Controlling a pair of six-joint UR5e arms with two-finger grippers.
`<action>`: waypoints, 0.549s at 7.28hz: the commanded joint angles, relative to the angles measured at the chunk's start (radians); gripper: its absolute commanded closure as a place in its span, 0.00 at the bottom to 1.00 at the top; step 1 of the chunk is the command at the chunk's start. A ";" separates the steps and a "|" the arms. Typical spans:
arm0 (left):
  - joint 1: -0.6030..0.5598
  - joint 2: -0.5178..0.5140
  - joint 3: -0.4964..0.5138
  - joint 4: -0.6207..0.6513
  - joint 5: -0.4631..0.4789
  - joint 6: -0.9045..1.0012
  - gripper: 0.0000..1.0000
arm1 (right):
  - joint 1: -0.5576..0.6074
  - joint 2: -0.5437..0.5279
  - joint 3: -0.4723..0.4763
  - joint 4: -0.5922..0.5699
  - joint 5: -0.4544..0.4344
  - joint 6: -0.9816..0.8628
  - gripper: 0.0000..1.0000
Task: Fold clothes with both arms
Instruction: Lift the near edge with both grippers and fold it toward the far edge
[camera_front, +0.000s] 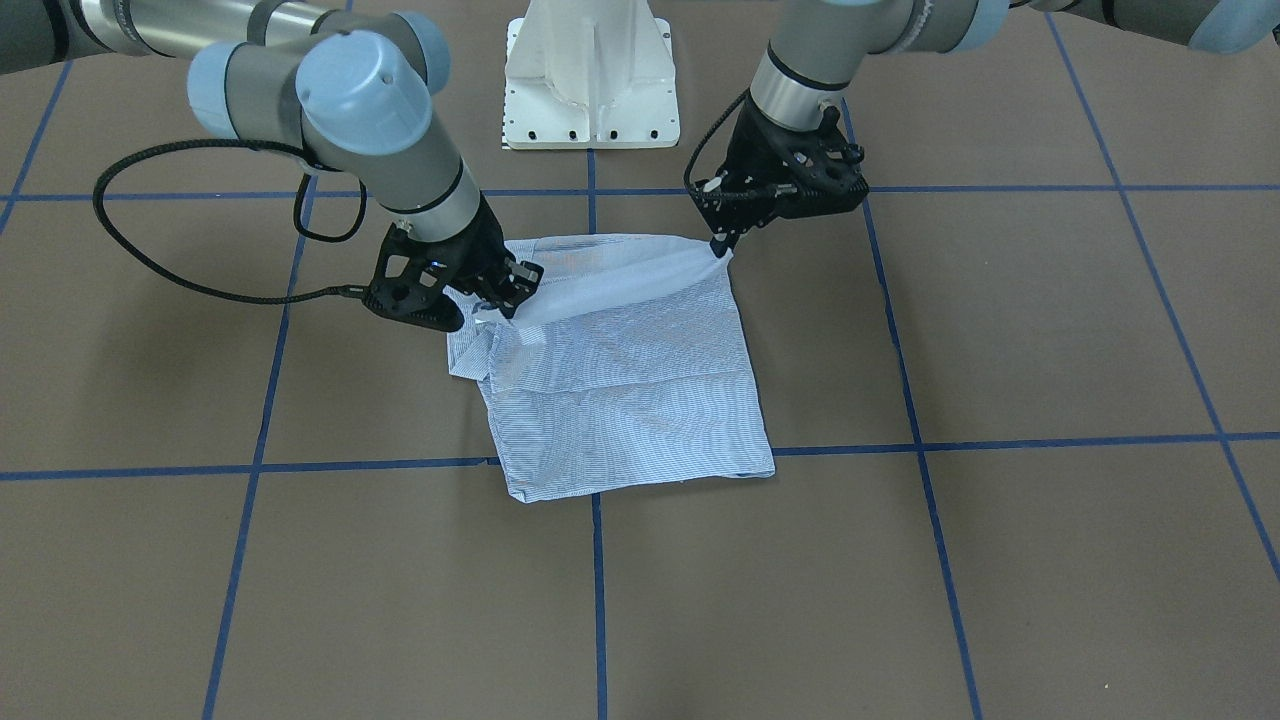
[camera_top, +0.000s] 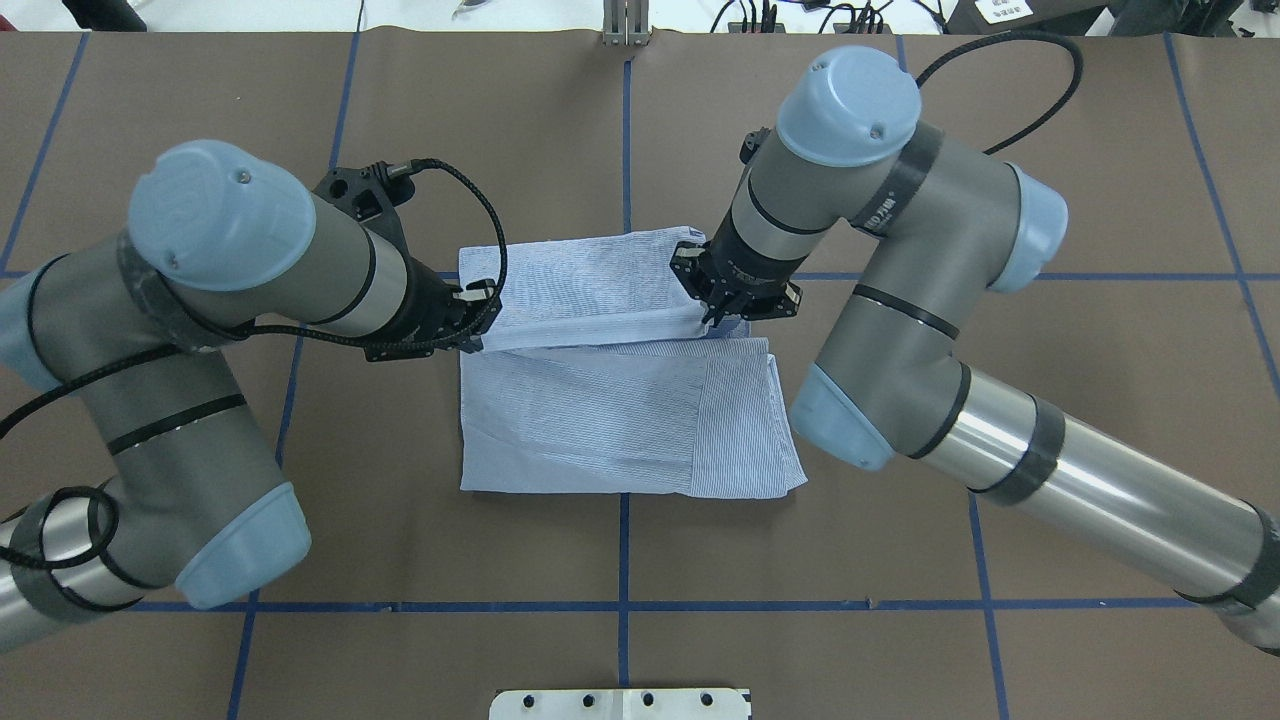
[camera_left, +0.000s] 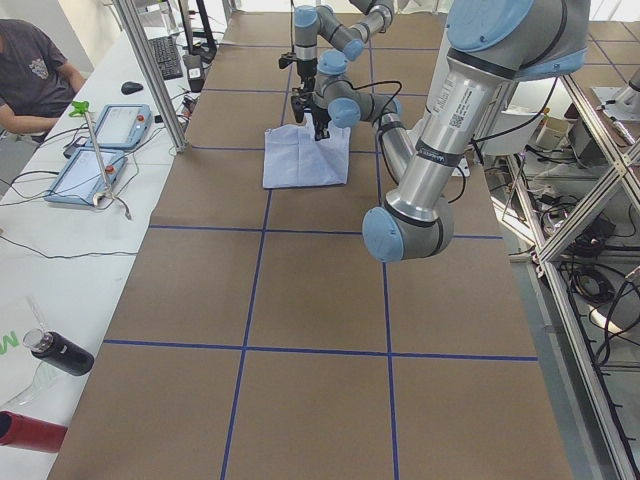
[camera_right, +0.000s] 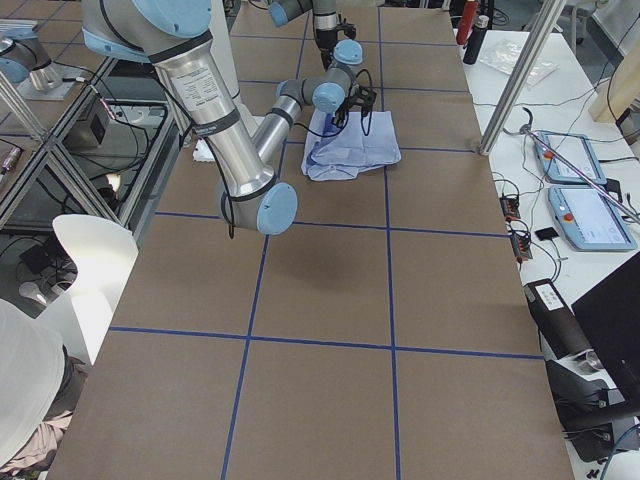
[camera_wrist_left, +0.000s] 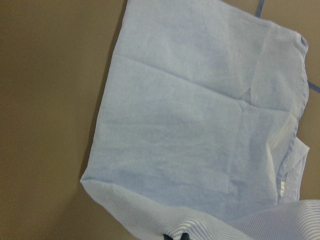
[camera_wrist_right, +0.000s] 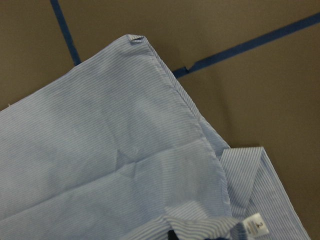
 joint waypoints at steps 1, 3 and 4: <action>-0.055 -0.012 0.110 -0.090 -0.002 0.039 1.00 | 0.026 0.094 -0.147 0.002 -0.004 -0.049 1.00; -0.078 -0.017 0.113 -0.091 -0.037 0.075 1.00 | 0.058 0.127 -0.149 -0.003 -0.004 -0.051 1.00; -0.107 -0.023 0.133 -0.091 -0.069 0.101 1.00 | 0.084 0.137 -0.173 -0.001 -0.004 -0.090 1.00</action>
